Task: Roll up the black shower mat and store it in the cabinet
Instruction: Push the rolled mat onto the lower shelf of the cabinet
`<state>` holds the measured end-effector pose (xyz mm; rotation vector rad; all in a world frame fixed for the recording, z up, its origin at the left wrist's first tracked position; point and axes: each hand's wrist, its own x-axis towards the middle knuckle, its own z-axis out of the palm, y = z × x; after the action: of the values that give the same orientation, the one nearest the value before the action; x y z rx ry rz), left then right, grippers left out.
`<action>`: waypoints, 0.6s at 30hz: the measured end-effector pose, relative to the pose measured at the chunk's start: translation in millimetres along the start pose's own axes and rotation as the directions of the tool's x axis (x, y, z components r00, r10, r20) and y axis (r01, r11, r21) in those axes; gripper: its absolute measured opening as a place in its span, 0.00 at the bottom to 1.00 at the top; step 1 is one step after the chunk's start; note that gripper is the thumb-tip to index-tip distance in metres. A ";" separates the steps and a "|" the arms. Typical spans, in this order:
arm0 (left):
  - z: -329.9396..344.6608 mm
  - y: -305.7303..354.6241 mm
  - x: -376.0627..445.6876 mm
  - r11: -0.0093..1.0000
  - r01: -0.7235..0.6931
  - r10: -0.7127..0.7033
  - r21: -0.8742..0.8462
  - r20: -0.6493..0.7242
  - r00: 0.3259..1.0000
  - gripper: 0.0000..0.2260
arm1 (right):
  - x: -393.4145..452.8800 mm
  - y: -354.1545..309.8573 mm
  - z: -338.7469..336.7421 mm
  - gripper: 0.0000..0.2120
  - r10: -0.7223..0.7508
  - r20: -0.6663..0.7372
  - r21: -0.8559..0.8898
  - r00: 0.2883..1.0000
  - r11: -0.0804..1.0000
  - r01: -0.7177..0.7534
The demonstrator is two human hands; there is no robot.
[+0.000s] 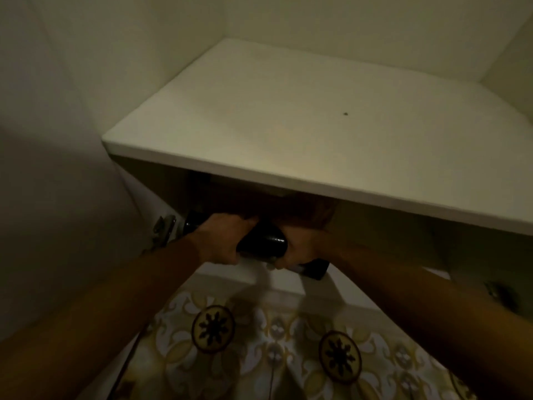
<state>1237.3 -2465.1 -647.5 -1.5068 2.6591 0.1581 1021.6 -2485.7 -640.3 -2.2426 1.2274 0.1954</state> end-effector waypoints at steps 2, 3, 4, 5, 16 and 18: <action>1.2 -0.3 0.6 0.999 0.037 -0.036 -0.020 0.051 0.998 0.34 | 3.6 -1.2 6.4 0.36 0.029 -0.012 -0.014 1.000 0.999 -0.029; 4.0 -0.1 0.4 0.998 0.051 -0.050 -0.019 0.067 0.997 0.37 | 4.0 -1.2 9.5 0.35 0.038 -0.007 -0.023 0.999 0.999 -0.039; 7.7 0.8 0.1 0.998 0.065 -0.064 -0.017 0.079 0.995 0.41 | 3.7 -0.2 12.8 0.34 0.033 -0.010 -0.037 0.999 0.999 -0.033; 11.2 1.7 0.0 0.997 0.076 -0.074 -0.020 0.088 0.993 0.44 | 1.9 1.8 15.5 0.35 0.017 -0.028 -0.064 0.999 0.998 -0.019; 13.7 -24.5 -9.1 0.987 0.120 -0.139 0.104 0.205 0.969 0.41 | -26.1 34.8 21.4 0.42 -0.066 -0.186 -0.372 0.980 0.928 -0.008; 16.6 -23.9 -11.3 0.981 0.131 -0.153 0.144 0.159 0.975 0.39 | -26.9 31.4 25.2 0.41 -0.080 -0.203 -0.413 0.976 0.911 -0.011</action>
<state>1263.9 -2465.6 -663.8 -1.5592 2.3709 0.0929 984.4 -2465.5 -663.7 -2.7088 1.3582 0.2192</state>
